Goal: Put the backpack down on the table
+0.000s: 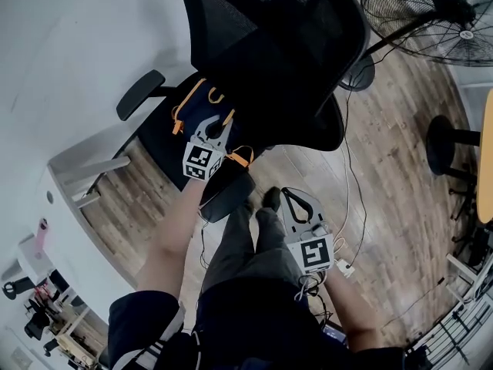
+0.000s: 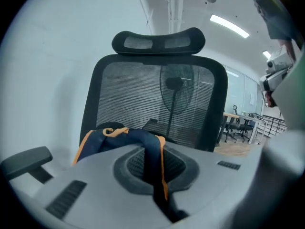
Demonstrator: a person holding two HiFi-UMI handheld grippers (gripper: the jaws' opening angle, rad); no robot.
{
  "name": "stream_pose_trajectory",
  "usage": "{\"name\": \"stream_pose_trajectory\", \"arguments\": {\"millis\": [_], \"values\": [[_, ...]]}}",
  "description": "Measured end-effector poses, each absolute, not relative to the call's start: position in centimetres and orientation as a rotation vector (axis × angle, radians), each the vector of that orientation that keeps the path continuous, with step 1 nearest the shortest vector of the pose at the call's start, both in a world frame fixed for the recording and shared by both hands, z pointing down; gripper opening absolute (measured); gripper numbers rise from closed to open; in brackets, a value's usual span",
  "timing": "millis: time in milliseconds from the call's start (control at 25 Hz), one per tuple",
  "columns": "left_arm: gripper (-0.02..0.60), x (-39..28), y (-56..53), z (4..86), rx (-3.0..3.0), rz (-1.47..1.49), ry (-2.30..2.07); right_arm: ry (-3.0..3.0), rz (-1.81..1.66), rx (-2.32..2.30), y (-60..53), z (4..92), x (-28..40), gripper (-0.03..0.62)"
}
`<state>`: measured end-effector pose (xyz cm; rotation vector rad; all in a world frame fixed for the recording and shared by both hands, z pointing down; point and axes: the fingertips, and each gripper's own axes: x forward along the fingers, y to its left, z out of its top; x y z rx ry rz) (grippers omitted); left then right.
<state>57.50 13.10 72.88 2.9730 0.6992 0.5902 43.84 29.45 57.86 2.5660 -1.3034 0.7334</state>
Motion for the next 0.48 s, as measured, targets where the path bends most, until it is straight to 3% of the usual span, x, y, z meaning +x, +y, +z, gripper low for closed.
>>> {"name": "stream_pose_trajectory", "arguments": {"millis": [480], "values": [[0.003, 53.7, 10.7, 67.7, 3.005, 0.557, 0.532, -1.357, 0.668, 2.574, 28.9, 55.2, 43.3, 0.0]]}}
